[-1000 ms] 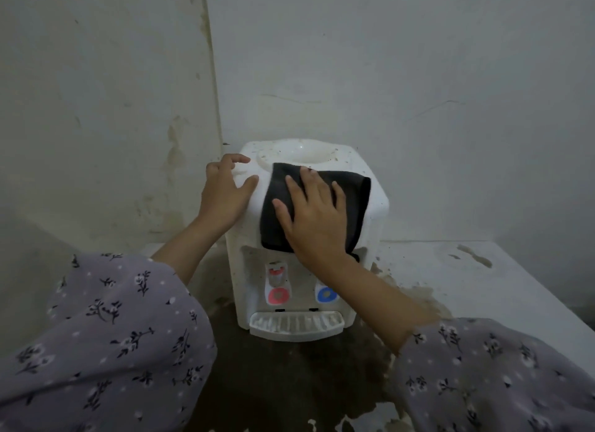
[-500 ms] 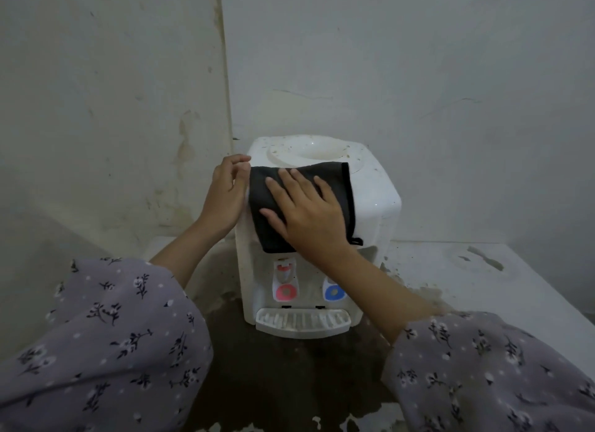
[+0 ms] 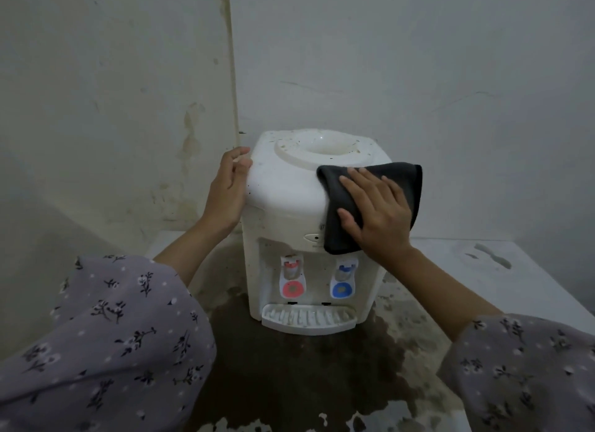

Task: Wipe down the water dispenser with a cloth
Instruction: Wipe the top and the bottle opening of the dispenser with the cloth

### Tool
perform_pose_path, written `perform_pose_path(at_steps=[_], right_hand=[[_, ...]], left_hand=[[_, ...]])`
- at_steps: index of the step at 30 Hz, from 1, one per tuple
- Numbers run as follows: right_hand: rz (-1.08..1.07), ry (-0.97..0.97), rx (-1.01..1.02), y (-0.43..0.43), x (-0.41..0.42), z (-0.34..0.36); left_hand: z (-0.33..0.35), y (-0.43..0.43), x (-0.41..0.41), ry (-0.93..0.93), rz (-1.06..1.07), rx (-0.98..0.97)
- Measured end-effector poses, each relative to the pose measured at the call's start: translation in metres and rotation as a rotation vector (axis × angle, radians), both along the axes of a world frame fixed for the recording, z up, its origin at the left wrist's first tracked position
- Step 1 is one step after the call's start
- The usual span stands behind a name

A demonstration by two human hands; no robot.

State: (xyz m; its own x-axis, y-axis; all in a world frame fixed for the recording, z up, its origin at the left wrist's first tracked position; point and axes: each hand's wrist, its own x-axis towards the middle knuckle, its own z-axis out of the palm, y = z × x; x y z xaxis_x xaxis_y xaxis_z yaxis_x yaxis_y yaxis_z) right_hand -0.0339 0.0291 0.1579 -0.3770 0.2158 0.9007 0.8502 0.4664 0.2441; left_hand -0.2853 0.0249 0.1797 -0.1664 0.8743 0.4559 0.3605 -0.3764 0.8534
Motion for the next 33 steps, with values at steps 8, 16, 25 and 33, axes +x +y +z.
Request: perform_pose_path(at_steps=[8,16,25,33], right_hand=[[-0.132,-0.157,-0.148,-0.008,-0.108,0.015],[-0.179,-0.344,-0.037,-0.005,-0.131,0.000],[-0.204,-0.612,0.076,-0.029,-0.100,-0.042],[-0.123,-0.386,0.037,-0.013,-0.103,-0.003]], left_hand=[[-0.003,-0.002,-0.005,-0.057,-0.073,0.037],[-0.044,-0.025,-0.010,0.179,0.077,0.228],[-0.102,-0.045,0.011,0.770,0.491,0.207],[-0.059,-0.031,0.013,0.784,0.440,0.261]])
